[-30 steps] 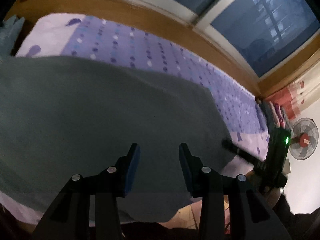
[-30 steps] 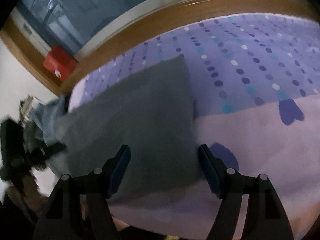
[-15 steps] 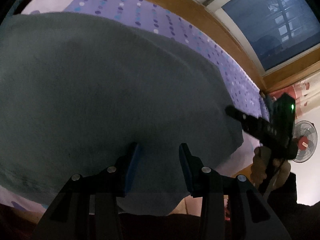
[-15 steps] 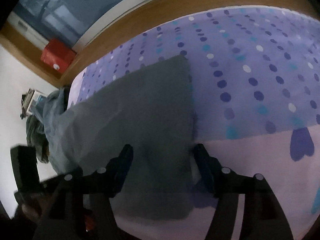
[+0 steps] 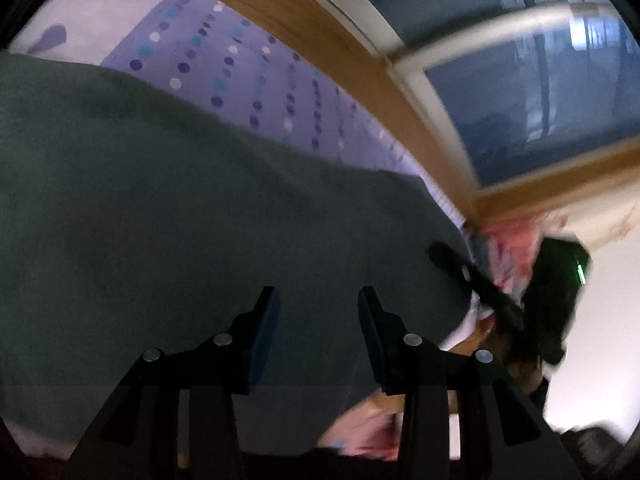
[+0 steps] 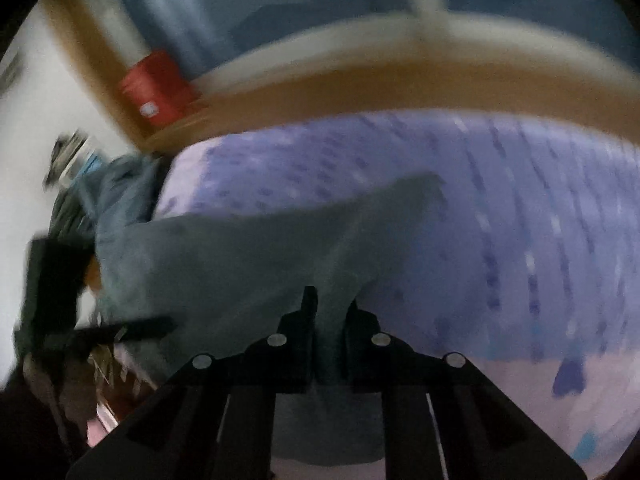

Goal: Fold clothes

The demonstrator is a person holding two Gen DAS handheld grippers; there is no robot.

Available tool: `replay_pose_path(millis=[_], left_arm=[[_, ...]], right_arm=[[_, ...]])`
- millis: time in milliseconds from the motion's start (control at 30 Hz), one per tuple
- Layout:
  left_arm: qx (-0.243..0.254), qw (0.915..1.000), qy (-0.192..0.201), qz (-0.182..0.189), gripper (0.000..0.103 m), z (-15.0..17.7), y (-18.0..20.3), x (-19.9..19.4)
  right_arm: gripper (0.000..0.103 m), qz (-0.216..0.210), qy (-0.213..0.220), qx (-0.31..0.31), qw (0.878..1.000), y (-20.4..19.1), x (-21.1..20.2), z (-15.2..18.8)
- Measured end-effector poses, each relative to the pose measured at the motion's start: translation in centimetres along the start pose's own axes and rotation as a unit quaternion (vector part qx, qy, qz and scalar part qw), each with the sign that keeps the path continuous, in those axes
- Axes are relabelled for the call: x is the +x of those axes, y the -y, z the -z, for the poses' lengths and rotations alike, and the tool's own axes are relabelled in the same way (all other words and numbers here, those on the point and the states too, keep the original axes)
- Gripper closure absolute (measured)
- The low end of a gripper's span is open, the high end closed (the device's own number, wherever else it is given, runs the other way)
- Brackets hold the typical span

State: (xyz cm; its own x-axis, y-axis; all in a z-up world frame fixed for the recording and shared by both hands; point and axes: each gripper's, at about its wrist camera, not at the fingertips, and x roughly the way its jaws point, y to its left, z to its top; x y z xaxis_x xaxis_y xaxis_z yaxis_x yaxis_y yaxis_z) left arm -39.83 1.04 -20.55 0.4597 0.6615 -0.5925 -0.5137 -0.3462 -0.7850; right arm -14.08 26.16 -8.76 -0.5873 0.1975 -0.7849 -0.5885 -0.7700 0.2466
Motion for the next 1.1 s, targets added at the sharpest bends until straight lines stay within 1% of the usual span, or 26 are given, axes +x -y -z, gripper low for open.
replay_pose_path(millis=[100, 167, 200, 267, 300, 333, 400, 433, 467, 567, 667, 733, 867, 967, 1033, 1067, 1100], left_arm=[[-0.044, 0.9978, -0.017, 0.046, 0.062, -2.6, -2.4, 0.0], [-0.064, 0.9947, -0.029, 0.075, 0.062, -3.5, -4.0, -0.9], [-0.069, 0.9937, -0.033, 0.082, 0.062, -3.9, -4.7, -1.6], [-0.069, 0.9937, -0.039, 0.079, 0.062, -4.7, -6.0, -3.5], [-0.067, 0.9941, -0.041, 0.074, 0.063, -5.2, -6.6, -4.6], [-0.063, 0.9953, -0.039, 0.063, 0.066, -5.7, -7.4, -5.8], [-0.064, 0.9971, -0.030, 0.029, 0.066, -6.5, -9.5, -8.4], [-0.067, 0.9972, -0.027, 0.021, 0.066, -6.8, -10.6, -9.7], [-0.070, 0.9972, -0.025, 0.013, 0.066, -7.2, -11.7, -10.9], [-0.074, 0.9971, -0.017, 0.001, 0.066, -7.9, -14.5, -14.4], [-0.061, 0.9978, -0.021, -0.013, 0.066, -8.3, -16.1, -16.5], [-0.048, 0.9982, -0.029, -0.020, 0.066, -8.4, -16.7, -17.1], [-0.022, 0.9973, -0.028, -0.065, 0.065, -8.6, -17.9, -18.2], [-0.024, 0.9958, -0.035, -0.081, 0.065, -8.5, -19.4, -18.7], [-0.018, 0.9959, -0.017, -0.087, 0.065, -8.6, -20.1, -19.7], [-0.014, 0.9959, -0.005, -0.089, 0.065, -8.7, -20.3, -20.3], [-0.010, 0.9960, 0.007, -0.088, 0.065, -8.8, -20.4, -20.9]], right_arm=[[0.093, 0.003, 0.014, -0.094, 0.996, -6.8, -1.2, -2.8], [0.093, -0.001, 0.018, -0.139, 0.990, -11.8, -1.2, -4.0], [0.093, -0.006, 0.016, -0.157, 0.987, -14.3, -0.8, -4.2], [0.093, -0.018, 0.009, -0.185, 0.982, -19.1, 0.1, -4.4], [0.093, -0.014, 0.009, -0.196, 0.981, -21.4, 1.1, -4.3], [0.093, -0.006, 0.011, -0.205, 0.979, -23.7, 2.2, -4.1], [0.093, 0.009, 0.014, -0.224, 0.974, -28.4, 4.4, -3.7], [0.093, 0.016, 0.017, -0.223, 0.974, -29.8, 5.1, -3.5], [0.093, 0.022, 0.020, -0.219, 0.975, -31.0, 5.7, -3.4], [0.093, 0.016, 0.019, -0.202, 0.979, -34.4, 7.8, -2.9], [0.093, 0.029, -0.001, -0.210, 0.977, -37.2, 10.4, -1.6], [0.093, 0.042, -0.018, -0.213, 0.976, -38.3, 12.2, -0.6], [0.093, 0.076, -0.051, -0.215, 0.972, -39.8, 15.7, 1.0], [0.092, 0.107, -0.073, -0.226, 0.965, -40.7, 18.2, 2.1], [0.083, 0.120, -0.080, -0.250, 0.957, -41.6, 19.4, 3.2], [0.066, 0.119, -0.081, -0.263, 0.954, -42.0, 19.6, 3.7], [0.043, 0.107, -0.081, -0.275, 0.952, -42.4, 19.5, 4.1]])
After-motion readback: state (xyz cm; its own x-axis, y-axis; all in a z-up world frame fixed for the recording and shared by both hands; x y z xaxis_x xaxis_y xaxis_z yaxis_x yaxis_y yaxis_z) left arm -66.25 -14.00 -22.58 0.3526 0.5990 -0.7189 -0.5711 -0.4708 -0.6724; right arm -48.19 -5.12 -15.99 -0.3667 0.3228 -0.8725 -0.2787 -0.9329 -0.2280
